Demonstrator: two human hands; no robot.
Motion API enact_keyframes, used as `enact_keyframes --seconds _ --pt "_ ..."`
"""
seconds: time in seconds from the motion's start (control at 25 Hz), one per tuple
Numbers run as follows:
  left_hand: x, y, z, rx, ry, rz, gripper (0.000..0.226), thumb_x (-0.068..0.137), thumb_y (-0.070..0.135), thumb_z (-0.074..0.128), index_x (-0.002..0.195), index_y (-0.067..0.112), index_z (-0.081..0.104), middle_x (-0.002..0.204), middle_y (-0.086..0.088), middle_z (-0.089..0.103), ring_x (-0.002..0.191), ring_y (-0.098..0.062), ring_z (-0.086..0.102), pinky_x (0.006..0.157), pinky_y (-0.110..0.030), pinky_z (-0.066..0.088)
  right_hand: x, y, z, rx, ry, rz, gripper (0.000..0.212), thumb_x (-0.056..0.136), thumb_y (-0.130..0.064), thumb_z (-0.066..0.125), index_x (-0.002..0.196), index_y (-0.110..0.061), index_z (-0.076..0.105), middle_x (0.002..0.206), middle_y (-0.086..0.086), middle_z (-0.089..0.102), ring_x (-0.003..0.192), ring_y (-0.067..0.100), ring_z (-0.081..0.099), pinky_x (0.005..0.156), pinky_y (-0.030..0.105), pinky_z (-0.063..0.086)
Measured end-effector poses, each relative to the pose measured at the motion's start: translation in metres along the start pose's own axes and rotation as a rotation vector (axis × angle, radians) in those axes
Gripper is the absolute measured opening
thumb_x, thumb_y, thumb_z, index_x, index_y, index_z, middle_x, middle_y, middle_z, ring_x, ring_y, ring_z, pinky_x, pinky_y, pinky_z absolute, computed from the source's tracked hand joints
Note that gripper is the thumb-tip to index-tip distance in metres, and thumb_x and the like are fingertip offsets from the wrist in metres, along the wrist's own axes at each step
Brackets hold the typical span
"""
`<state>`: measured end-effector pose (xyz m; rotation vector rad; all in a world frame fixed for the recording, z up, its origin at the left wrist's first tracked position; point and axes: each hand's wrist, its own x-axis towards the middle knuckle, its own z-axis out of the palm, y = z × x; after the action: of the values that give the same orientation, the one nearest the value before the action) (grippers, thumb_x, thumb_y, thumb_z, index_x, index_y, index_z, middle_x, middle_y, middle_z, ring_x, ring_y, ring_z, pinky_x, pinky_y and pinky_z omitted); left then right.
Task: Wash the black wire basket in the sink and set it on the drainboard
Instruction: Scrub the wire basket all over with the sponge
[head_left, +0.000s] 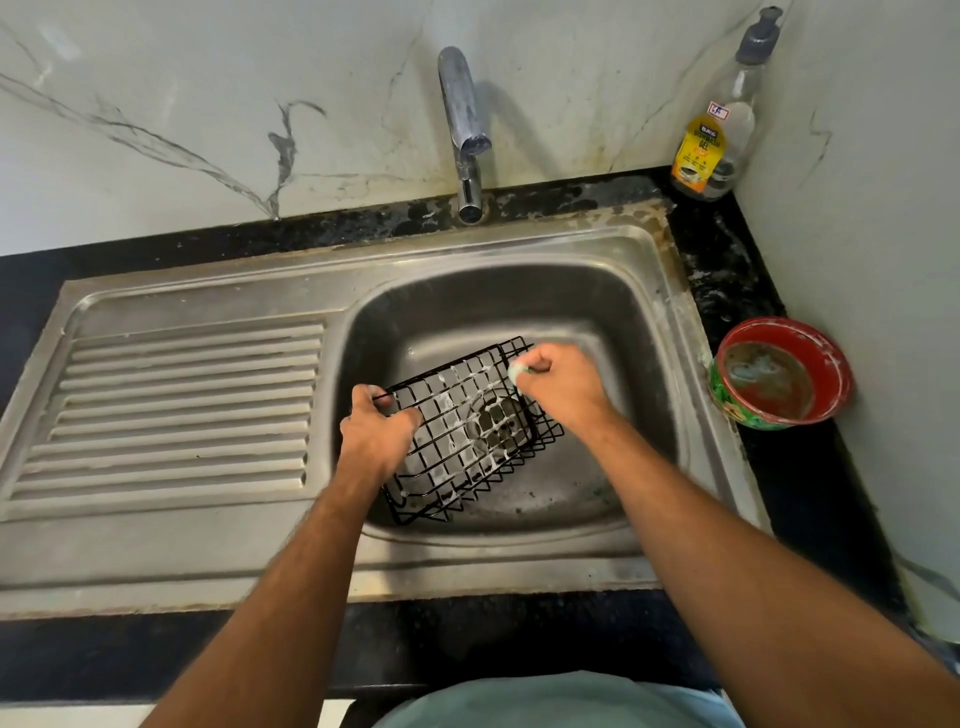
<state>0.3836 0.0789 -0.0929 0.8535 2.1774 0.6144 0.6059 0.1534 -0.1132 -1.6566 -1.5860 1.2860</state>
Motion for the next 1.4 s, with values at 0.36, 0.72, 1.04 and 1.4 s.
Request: enact_keyframes --seconds 0.36,0.72,1.04,1.4 --pt "-0.001 0.000 0.001 0.025 -0.018 -0.004 0.035 0.089 0.018 0.064 0.117 0.023 0.043 0.123 -0.015 0.054 0.081 -0.021 0.055 0.034 -0.010 0.036 0.021 0.003 0.019 -0.192 -0.040 -0.149 0.017 0.084 -0.007 0.075 0.082 -0.023 0.068 0.103 -0.003 0.068 0.091 0.007 0.065 0.089 0.023 0.054" --pt "-0.005 0.000 0.001 0.013 -0.011 -0.002 0.034 0.089 0.017 0.064 0.116 0.022 0.043 0.124 -0.018 0.052 0.081 -0.021 0.053 0.035 -0.012 0.039 0.024 -0.006 0.031 -0.039 0.069 -0.175 0.009 0.085 -0.007 0.072 0.092 -0.013 0.073 0.101 -0.001 0.071 0.090 0.010 0.067 0.086 0.024 0.056" --pt "-0.006 0.003 0.001 0.002 -0.006 -0.001 0.034 0.089 0.016 0.064 0.116 0.021 0.044 0.123 -0.018 0.054 0.079 -0.020 0.053 0.033 -0.011 0.036 -0.003 0.010 0.029 -0.087 -0.074 -0.265 0.011 0.088 -0.006 0.072 0.091 -0.016 0.071 0.106 -0.003 0.072 0.097 0.006 0.067 0.090 0.017 0.053" --pt "-0.011 0.007 0.000 0.011 0.018 0.008 0.033 0.091 0.014 0.063 0.117 0.016 0.045 0.121 -0.021 0.055 0.068 -0.015 0.049 0.034 -0.012 0.036 0.015 0.014 0.023 -0.019 0.074 0.000 0.012 0.088 -0.007 0.072 0.094 -0.018 0.071 0.101 -0.003 0.073 0.081 0.006 0.068 0.073 0.022 0.058"
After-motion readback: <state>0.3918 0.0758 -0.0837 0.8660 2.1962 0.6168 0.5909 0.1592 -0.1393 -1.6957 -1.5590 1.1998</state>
